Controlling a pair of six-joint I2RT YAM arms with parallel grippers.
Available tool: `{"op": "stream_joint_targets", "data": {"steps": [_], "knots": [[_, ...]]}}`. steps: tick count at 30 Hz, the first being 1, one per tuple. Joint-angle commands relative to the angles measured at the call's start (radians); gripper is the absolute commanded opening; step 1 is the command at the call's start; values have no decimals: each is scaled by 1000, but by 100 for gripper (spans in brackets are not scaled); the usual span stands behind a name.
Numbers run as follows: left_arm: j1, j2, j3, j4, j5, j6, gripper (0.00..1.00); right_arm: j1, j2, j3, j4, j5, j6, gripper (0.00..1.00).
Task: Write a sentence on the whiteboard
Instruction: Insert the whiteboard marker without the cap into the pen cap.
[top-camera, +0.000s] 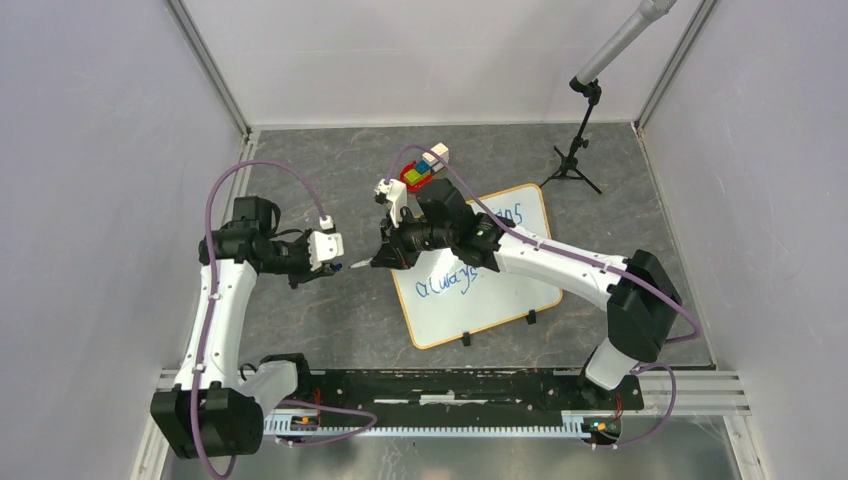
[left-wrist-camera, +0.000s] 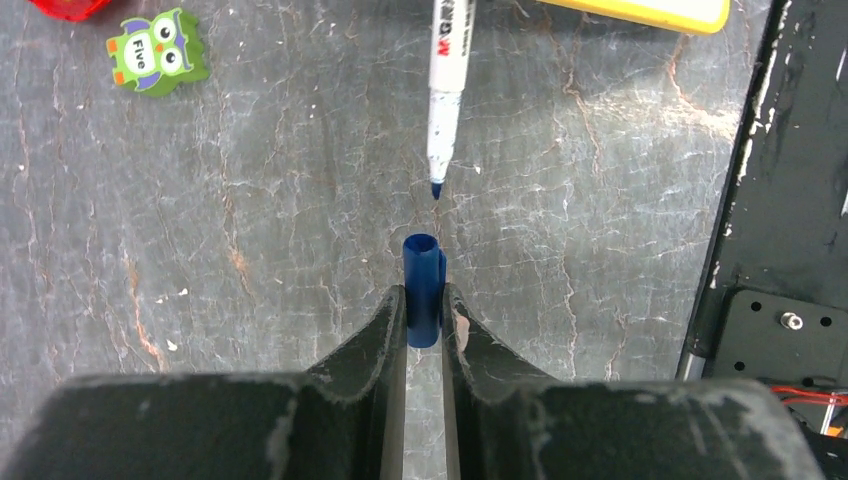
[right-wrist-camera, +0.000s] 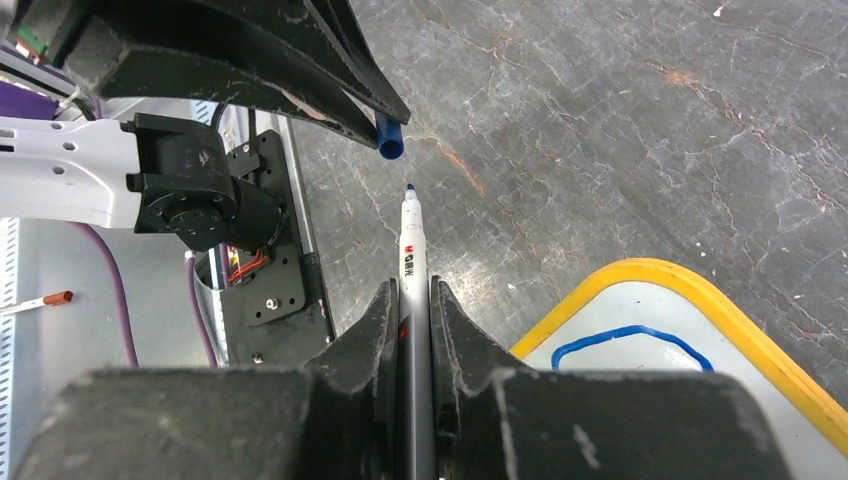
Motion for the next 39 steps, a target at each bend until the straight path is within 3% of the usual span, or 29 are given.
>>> {"op": "stream_joint_targets", "data": {"steps": [1,29,39], "knots": [[-38,-8,49,-70,-38,100,3,6,-27,14,54,-28,-5,0],[-75,9,76,-70,-25,93,3,16,-25,27,71,-83,10,0],[-106,7,97,-142,4,137,3,16,-13,35,61,-74,-3,0]]}}
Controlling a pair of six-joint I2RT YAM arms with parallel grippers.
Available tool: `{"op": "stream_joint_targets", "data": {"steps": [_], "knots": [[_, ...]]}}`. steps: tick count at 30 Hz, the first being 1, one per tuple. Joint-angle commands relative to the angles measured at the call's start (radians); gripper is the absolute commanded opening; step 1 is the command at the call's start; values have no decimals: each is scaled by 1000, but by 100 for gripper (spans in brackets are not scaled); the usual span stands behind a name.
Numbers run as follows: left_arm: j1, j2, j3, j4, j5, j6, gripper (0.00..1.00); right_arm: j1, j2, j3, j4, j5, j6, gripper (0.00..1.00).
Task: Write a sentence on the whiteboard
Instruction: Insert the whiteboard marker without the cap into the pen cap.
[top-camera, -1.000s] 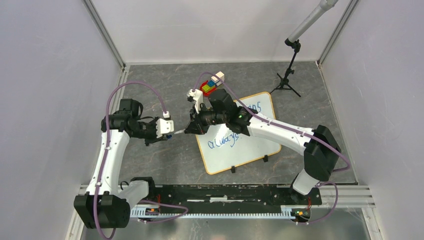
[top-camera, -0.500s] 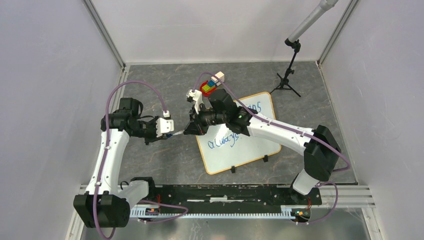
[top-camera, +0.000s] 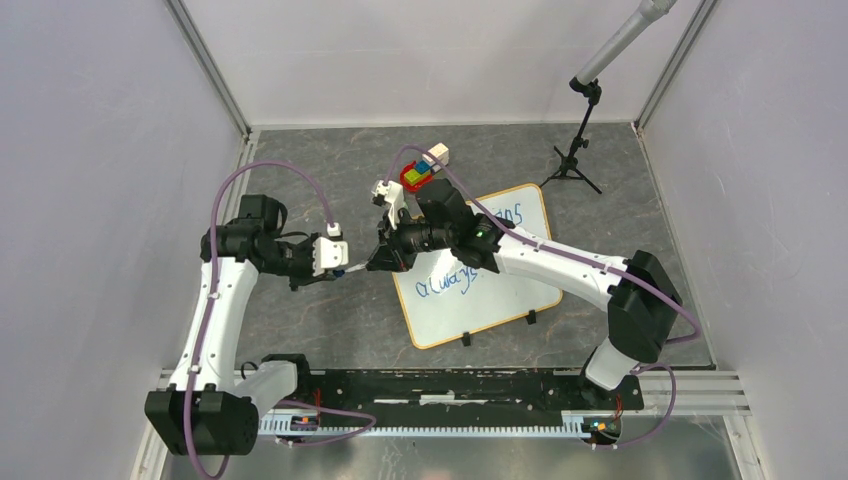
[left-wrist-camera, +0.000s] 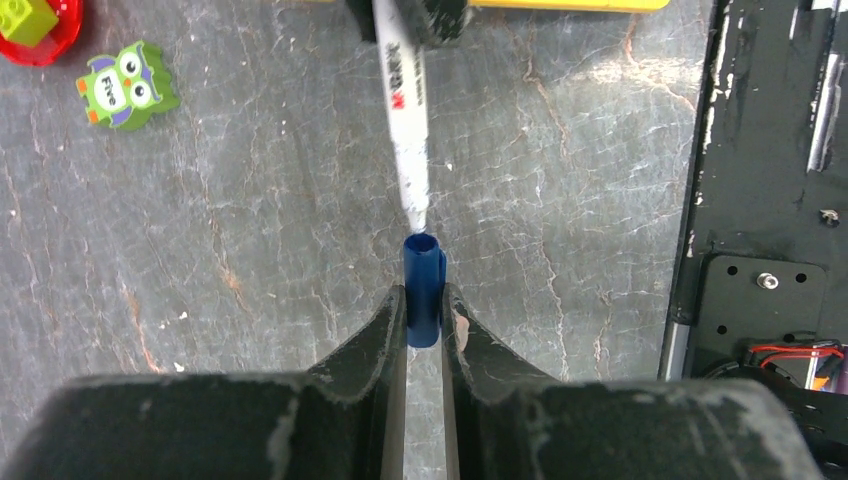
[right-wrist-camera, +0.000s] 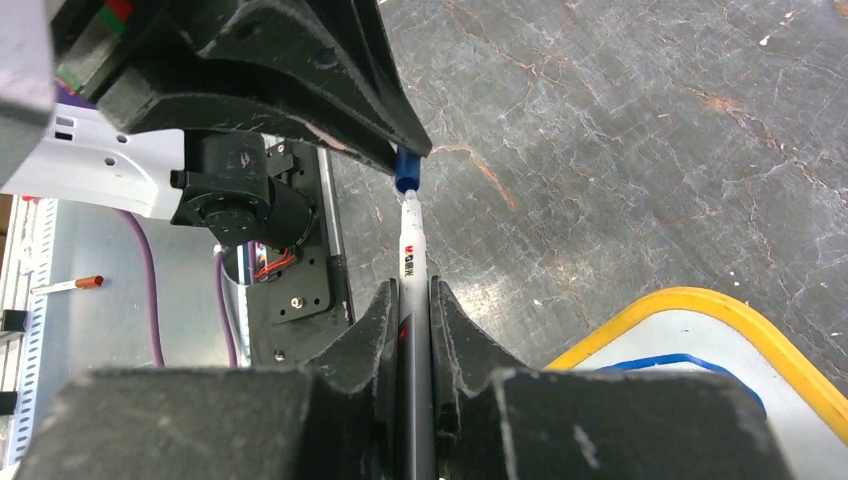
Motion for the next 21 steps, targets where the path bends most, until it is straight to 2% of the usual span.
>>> {"op": "stream_joint_targets", "data": {"steps": [1,8,14,21], "knots": [[-35,-1,44,-50,53,62,3,8,-10,37,27,-8,-6,0],[-37,-1,49,-59,53,66,3,7,-11,39,27,-16,-5,0],[-41,19,110,-58,124,-8,3,14,-3,30,43,-38,4,0],[-116,58,205,-58,91,-97,3,13,-14,18,57,-62,-5,0]]}}
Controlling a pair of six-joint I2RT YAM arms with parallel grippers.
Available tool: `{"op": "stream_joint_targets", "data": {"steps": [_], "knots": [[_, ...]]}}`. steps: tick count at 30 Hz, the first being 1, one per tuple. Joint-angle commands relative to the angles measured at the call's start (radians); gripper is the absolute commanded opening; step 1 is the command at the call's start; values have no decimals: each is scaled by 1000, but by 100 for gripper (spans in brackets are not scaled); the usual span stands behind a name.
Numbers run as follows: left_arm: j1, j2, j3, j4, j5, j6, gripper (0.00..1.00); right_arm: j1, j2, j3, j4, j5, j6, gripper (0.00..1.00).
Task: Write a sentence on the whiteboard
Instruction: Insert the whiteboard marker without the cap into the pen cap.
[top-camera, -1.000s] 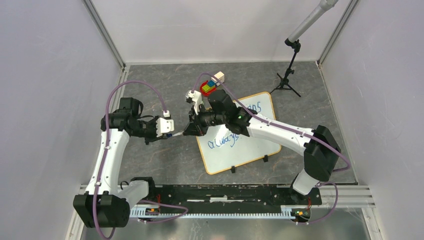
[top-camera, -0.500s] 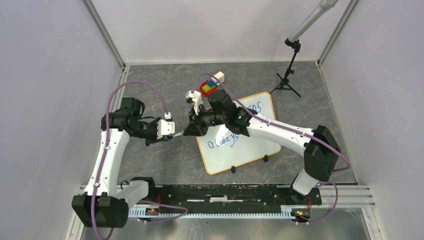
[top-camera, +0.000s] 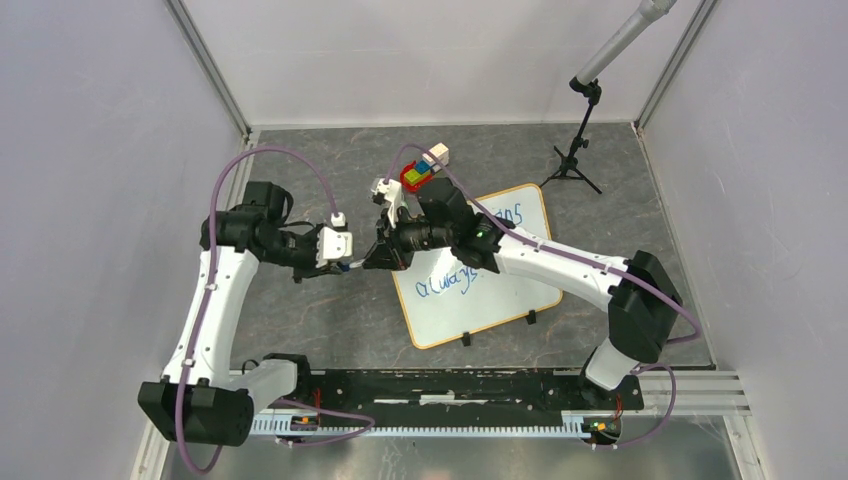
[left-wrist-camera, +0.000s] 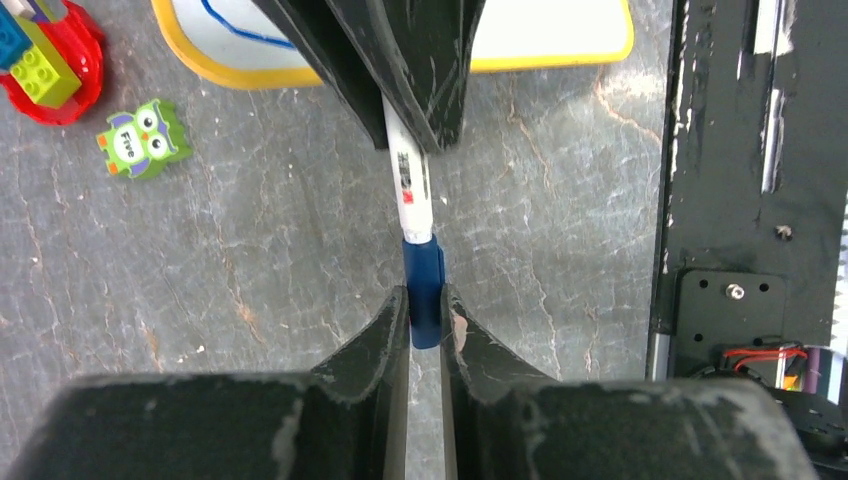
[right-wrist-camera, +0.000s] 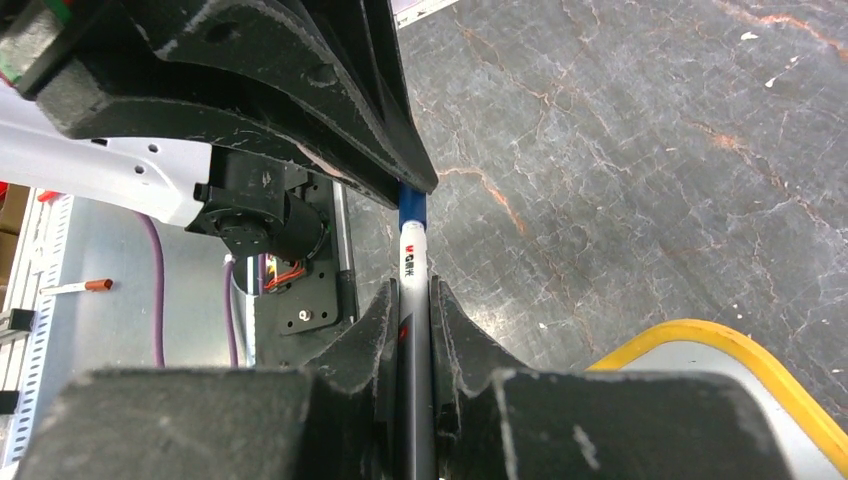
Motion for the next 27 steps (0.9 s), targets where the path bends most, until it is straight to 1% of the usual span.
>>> {"op": "stream_joint_targets", "data": {"steps": [1,4,6,11,16,18,21,23,25,27], "knots": [[-53,19,103,21,46,-97,3,8,-20,14,15,-40,-12,0],[-113,41,158,53,17,-199,3,-2,-45,-12,29,-63,-18,0],[-186,58,201,67,-47,-256,2,-29,-68,-48,70,-92,-7,0],[-427,111,315,128,-236,-423,3,-134,-165,-173,202,-195,69,0],[-633,224,477,196,-443,-582,2,-238,-277,-287,283,-255,108,0],[-699,273,528,213,-487,-613,2,-272,-317,-333,294,-279,108,0],[-825,327,569,252,-585,-619,2,-310,-375,-406,305,-304,95,0],[-891,370,598,268,-626,-620,2,-341,-406,-450,307,-305,84,0],[-929,421,630,275,-654,-630,2,-385,-437,-494,306,-299,83,0],[-941,457,658,288,-677,-640,2,-433,-473,-524,294,-290,71,0]]}}
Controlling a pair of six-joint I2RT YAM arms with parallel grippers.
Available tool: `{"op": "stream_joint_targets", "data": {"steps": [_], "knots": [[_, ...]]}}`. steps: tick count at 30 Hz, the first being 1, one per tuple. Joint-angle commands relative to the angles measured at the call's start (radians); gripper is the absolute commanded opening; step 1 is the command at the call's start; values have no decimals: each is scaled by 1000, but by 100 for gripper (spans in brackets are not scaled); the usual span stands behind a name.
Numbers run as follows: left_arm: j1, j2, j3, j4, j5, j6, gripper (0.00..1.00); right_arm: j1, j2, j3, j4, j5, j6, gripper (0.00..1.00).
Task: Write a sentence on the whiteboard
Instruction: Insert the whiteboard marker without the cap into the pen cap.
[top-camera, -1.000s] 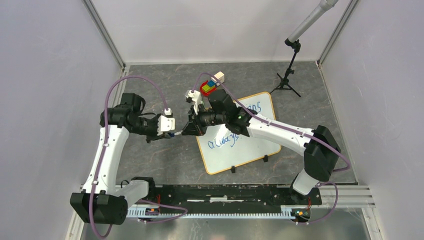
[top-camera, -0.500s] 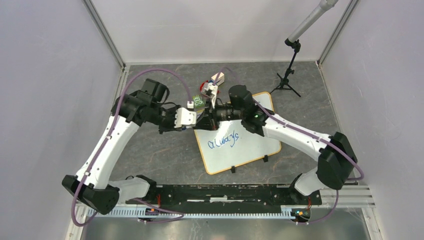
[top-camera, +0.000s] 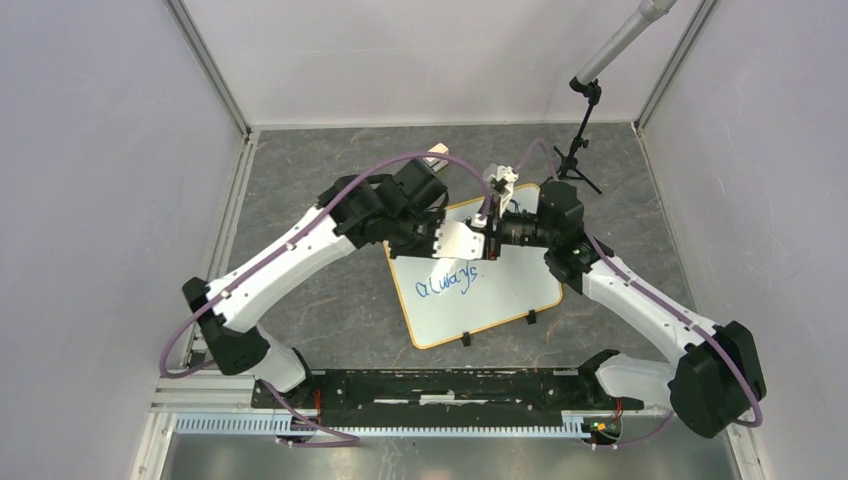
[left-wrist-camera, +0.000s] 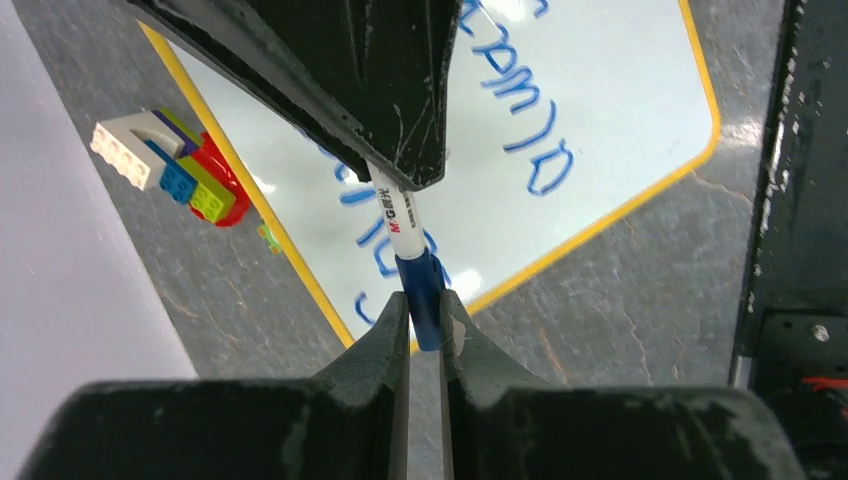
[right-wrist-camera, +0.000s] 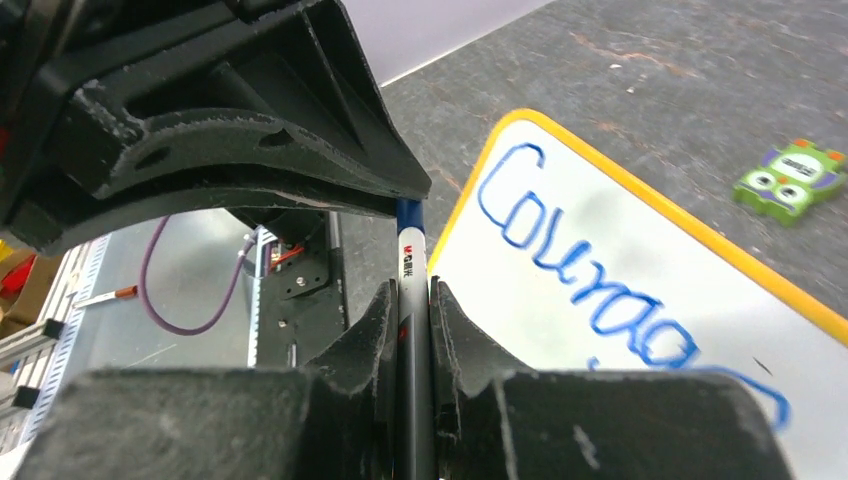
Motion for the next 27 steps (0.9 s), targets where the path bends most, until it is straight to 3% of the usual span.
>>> {"op": "stream_joint_targets", "data": {"steps": [1,9,16,21,27], "knots": [[-70,69,105,206,12,-68,2,-75,-42,-66,8,21,-31,0],[-73,109,150,232,-38,-40,3,-166,-85,-112,8,17,-52,0],[-73,103,161,201,-49,-13,11,-220,-95,-107,17,14,-49,0],[-71,71,163,192,-87,-2,23,-262,-94,-104,25,14,-46,0],[-66,13,144,189,-136,7,46,-287,-90,-98,36,1,-34,0]]}}
